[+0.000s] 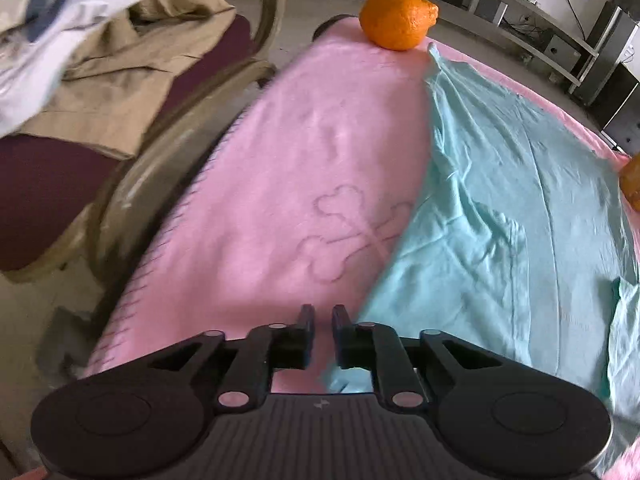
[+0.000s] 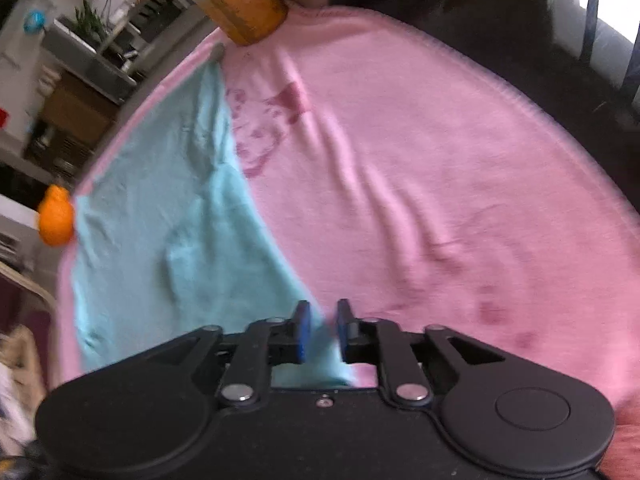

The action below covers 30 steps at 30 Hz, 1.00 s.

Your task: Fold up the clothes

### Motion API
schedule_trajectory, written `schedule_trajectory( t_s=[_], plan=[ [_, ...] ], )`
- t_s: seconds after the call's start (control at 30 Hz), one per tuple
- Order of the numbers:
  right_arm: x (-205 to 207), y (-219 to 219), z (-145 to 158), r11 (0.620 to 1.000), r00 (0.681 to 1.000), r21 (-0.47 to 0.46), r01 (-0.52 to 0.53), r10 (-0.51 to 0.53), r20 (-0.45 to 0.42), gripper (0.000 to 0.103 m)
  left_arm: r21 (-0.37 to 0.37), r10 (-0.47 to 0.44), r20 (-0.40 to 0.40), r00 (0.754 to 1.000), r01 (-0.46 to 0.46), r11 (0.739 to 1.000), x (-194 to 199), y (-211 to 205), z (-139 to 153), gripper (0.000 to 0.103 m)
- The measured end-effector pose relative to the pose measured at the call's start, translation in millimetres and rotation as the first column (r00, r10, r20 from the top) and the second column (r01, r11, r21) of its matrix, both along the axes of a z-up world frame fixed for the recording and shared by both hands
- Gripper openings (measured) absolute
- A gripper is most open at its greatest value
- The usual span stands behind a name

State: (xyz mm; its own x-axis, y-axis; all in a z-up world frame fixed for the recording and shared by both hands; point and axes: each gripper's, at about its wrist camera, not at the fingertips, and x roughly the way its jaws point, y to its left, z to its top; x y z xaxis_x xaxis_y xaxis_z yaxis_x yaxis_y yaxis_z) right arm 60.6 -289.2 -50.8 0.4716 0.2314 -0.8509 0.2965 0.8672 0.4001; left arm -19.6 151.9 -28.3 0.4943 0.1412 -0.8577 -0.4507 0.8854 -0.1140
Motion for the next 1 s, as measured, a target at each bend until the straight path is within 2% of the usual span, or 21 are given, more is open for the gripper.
schedule_trajectory(
  t_s=[0.07,0.2,0.3,0.37,0.4,0.47,0.6,0.67,0.73,0.87,0.93,1.0],
  plan=[
    [-8.3,-5.1,9.5,1.000,0.999,-0.008,-0.001,0.001,0.045,0.016,-0.009,-0.034,0.036,0.999,0.034,0.999,-7.7,-4.6,5.9,0.011],
    [-14.0,-0.7,10.4,0.990,0.994,0.124,-0.064,0.053,0.095,0.016,-0.014,-0.119,0.053,0.992,0.120,0.993,-3.1,-20.5,5.1,0.011],
    [-5.4,15.8,0.4,0.990,0.992,0.084,-0.117,0.114,0.046,0.016,-0.013,-0.177,0.020,0.984,0.177,0.984,6.6,-32.2,-3.8,0.012],
    [-3.1,24.9,-3.7,0.988,0.989,0.045,-0.150,0.149,0.017,0.015,0.009,-0.203,-0.009,0.979,0.204,0.979,5.7,-36.6,-7.9,0.016],
    [-4.2,28.2,-4.1,0.986,0.986,0.019,-0.164,0.164,0.007,0.012,0.022,-0.217,-0.021,0.976,0.217,0.976,3.5,-38.2,-7.3,0.018],
    [-6.4,34.8,-4.7,0.981,0.981,-0.032,-0.193,0.193,-0.015,0.012,0.019,-0.215,-0.032,0.976,0.216,0.976,-3.4,-37.5,-5.8,0.019],
    [-19.1,25.2,5.2,0.987,0.987,-0.018,-0.163,0.163,0.010,0.012,0.009,-0.208,-0.050,0.977,0.209,0.978,-17.4,-35.7,-2.9,0.018],
    [-25.5,19.9,10.3,0.989,0.989,-0.009,-0.146,0.146,0.024,0.016,0.005,-0.218,0.008,0.976,0.218,0.976,-14.6,-33.6,12.1,0.014],
    [-32.0,14.7,15.4,0.992,0.991,0.000,-0.129,0.129,0.038,0.016,0.002,-0.227,0.072,0.971,0.227,0.974,-11.2,-31.3,28.0,0.014],
    [-23.7,14.5,56.5,0.984,0.972,0.077,-0.161,0.144,0.186,0.016,-0.002,-0.241,0.197,0.950,0.247,0.969,-4.2,-26.7,59.8,0.014],
    [-13.3,19.2,77.0,0.980,0.958,0.080,-0.184,0.161,0.237,0.016,0.025,-0.276,0.179,0.945,0.276,0.961,14.5,-28.9,69.2,0.014],
    [5.4,28.4,92.3,0.976,0.948,0.058,-0.208,0.187,0.256,0.016,0.030,-0.317,0.122,0.940,0.316,0.948,37.7,-30.4,61.2,0.015]
  ],
)
